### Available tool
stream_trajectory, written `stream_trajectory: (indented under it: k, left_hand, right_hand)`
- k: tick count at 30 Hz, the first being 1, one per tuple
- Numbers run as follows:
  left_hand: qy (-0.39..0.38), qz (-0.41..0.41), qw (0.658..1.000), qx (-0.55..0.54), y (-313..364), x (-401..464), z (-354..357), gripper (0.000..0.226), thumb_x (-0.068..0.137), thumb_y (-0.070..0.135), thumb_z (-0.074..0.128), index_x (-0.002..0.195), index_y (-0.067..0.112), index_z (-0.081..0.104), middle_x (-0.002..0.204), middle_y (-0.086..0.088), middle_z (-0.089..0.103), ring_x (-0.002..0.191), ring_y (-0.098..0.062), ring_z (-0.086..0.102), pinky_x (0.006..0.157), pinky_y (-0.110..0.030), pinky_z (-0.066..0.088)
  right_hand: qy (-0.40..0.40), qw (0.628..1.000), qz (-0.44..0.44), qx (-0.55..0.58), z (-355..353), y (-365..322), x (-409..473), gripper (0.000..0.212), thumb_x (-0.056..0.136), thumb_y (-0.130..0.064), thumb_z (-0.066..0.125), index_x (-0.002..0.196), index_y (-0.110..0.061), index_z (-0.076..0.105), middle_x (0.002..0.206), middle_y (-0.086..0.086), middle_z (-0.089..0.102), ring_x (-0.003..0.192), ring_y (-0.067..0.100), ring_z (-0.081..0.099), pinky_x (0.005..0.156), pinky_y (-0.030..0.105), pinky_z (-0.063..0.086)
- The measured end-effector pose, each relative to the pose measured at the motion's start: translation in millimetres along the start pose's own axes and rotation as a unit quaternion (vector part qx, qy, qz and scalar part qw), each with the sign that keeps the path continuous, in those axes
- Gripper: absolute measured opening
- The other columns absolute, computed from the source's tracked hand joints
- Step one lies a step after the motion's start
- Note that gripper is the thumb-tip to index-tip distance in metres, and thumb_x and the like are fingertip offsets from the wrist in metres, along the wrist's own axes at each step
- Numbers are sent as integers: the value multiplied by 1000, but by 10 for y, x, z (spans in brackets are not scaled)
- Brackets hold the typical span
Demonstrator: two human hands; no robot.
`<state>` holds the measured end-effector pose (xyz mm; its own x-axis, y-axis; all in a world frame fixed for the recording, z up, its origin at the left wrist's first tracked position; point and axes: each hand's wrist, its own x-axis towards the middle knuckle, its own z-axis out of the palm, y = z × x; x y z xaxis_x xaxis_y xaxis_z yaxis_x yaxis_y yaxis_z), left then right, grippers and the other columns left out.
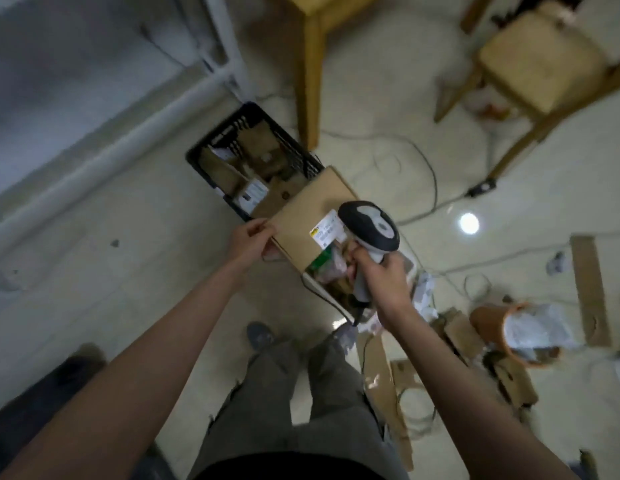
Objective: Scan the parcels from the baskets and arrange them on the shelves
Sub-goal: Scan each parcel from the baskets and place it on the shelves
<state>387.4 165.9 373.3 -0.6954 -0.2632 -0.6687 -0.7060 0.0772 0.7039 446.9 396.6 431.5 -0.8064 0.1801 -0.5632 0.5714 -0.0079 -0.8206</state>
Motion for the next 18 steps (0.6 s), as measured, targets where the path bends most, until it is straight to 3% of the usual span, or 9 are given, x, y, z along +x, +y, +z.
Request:
stream_trajectory:
  k: [4, 8, 11, 14, 18]
  left_hand:
    - [31, 59, 997, -38, 399, -278, -1091, 26, 92, 15, 71, 115, 5, 72, 94, -10, 71, 63, -6, 66, 58, -17, 54]
    - [80, 115, 989, -48, 797, -530, -2257, 16, 90, 14, 72, 106, 9, 74, 93, -10, 71, 63, -8, 65, 58, -17, 54]
    - [134, 158, 977, -54, 1056, -746, -3074, 17, 92, 15, 70, 107, 8, 74, 92, -9, 69, 68, -13, 62, 58, -17, 53]
    - [182, 193, 962, -60, 1228, -1032, -3728, 16, 91, 20, 72, 104, 10, 76, 90, -5, 69, 68, -13, 63, 60, -19, 53]
    - [241, 230, 941, -66, 1390, -1389, -4332, 4, 89, 14, 71, 88, 13, 75, 84, -7, 65, 64, -17, 59, 62, -24, 52]
  right_hand:
    - [-82, 992, -79, -58, 808, -592, -251, 14, 94, -19, 66, 80, -18, 67, 61, 2, 66, 57, 13, 60, 56, 28, 50]
    - [-148, 969, -174, -98, 1630, -1077, -553, 10, 94, -18, 67, 85, -19, 67, 62, -1, 68, 56, 12, 61, 57, 29, 50]
    - [-200, 940, -252, -118, 2154, -1420, -798, 10, 94, -13, 68, 95, -23, 67, 75, -2, 72, 68, 14, 68, 63, 32, 53]
    - [-248, 902, -320, -150, 2532, -1701, -1033, 5, 95, -12, 66, 92, -16, 65, 79, 9, 71, 74, 22, 69, 68, 37, 53]
    - [-284, 855, -396, -178, 2885, -1982, -1250, 8, 93, -8, 66, 88, -12, 63, 74, 1, 67, 65, 1, 62, 61, 22, 47]
